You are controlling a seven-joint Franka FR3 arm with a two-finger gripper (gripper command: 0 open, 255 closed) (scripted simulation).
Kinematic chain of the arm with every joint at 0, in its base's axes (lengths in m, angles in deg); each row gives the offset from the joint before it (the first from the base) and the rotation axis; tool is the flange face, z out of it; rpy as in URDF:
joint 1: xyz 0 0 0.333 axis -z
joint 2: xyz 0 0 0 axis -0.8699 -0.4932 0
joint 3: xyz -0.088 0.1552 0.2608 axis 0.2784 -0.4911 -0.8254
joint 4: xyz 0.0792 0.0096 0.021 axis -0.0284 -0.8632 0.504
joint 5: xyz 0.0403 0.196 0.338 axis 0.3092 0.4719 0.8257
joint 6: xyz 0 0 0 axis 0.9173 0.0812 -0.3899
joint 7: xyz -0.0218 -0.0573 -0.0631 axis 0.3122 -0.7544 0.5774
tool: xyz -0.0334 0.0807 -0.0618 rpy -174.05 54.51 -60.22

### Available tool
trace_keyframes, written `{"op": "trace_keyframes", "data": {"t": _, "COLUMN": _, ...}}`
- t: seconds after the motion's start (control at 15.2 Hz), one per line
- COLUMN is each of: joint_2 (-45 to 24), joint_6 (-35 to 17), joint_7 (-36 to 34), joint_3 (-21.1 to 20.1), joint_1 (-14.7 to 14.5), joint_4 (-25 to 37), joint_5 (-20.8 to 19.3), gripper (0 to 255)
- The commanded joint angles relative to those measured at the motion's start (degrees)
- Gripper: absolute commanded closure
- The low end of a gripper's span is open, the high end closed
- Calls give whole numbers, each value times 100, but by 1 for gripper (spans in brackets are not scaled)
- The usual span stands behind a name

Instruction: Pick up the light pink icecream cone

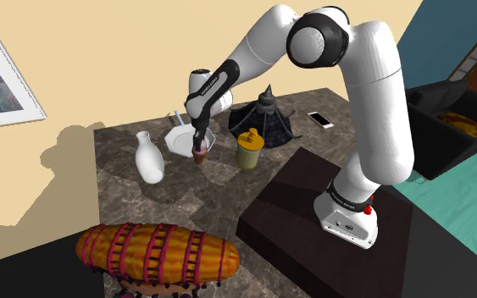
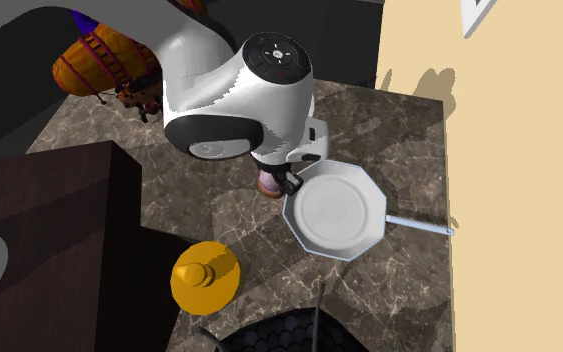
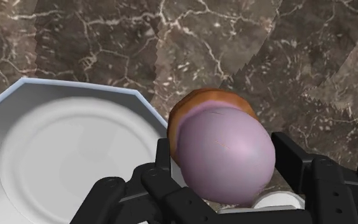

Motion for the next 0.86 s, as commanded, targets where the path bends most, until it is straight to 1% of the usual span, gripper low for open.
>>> {"op": "trace_keyframes", "data": {"t": 0.0, "joint_2": 117, "joint_6": 115, "joint_7": -18, "joint_3": 15, "joint_1": -9, "joint_4": -1, "joint_5": -17, "gripper": 255}}
{"op": "trace_keyframes", "data": {"t": 0.66, "joint_2": 727, "joint_6": 639, "joint_7": -103, "joint_3": 78, "joint_1": -50, "joint_4": -85, "joint_5": -100, "gripper": 255}}
{"op": "trace_keyframes", "data": {"t": 0.79, "joint_2": 735, "joint_6": 647, "joint_7": -104, "joint_3": 79, "joint_1": -50, "joint_4": -86, "joint_5": -101, "gripper": 255}}
